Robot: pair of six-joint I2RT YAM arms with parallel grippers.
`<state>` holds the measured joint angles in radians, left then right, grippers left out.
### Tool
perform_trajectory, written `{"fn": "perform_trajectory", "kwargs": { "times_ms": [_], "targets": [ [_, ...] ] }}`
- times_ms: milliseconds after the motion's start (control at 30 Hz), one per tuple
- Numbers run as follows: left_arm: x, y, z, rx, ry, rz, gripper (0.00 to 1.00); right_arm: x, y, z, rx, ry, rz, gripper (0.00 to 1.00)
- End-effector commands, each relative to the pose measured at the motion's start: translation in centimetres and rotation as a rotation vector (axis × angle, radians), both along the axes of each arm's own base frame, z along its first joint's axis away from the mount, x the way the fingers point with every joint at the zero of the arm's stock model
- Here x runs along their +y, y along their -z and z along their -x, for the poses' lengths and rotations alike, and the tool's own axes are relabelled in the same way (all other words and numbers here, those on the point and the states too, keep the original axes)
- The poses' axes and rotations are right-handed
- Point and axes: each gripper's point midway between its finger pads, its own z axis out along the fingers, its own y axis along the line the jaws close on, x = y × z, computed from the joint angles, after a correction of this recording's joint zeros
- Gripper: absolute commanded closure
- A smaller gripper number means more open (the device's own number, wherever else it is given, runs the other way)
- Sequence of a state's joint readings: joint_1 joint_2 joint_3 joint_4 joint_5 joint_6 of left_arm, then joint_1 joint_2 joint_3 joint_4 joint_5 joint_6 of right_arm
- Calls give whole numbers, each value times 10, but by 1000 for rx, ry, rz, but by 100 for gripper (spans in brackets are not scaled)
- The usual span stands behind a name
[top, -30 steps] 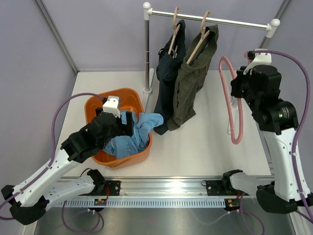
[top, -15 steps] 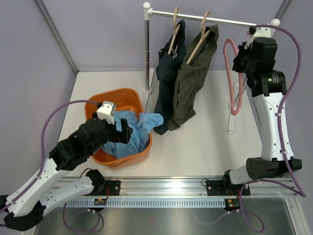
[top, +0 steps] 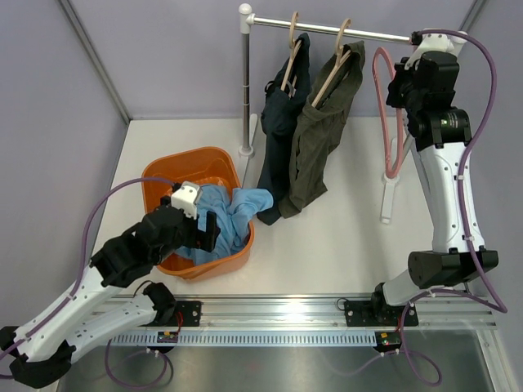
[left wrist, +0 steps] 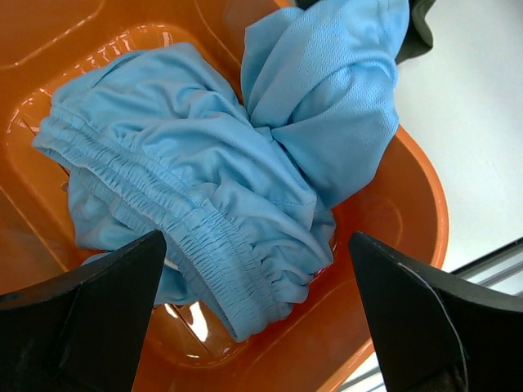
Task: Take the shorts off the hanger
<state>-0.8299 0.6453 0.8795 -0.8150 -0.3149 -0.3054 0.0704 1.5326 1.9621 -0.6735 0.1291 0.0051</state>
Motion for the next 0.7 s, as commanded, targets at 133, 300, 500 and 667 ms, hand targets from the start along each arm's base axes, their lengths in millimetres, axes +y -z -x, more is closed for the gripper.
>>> {"fn": "perform_trajectory", "kwargs": {
  "times_ms": [133, 300, 500, 667],
  "targets": [
    [-15, -4, 0, -23, 71, 42, 1, -5, -26, -31, -68, -6, 79, 100],
    [-21, 3, 0, -3, 95, 29, 1, -8, -17, -50, -44, 6, 89, 100],
    [-22, 5, 0, 0, 100, 24, 1, -12, -6, -63, -16, 24, 87, 100],
    [-23, 4, 1, -1, 104, 26, 1, -16, -1, -56, -7, 50, 69, 100]
  ]
}}
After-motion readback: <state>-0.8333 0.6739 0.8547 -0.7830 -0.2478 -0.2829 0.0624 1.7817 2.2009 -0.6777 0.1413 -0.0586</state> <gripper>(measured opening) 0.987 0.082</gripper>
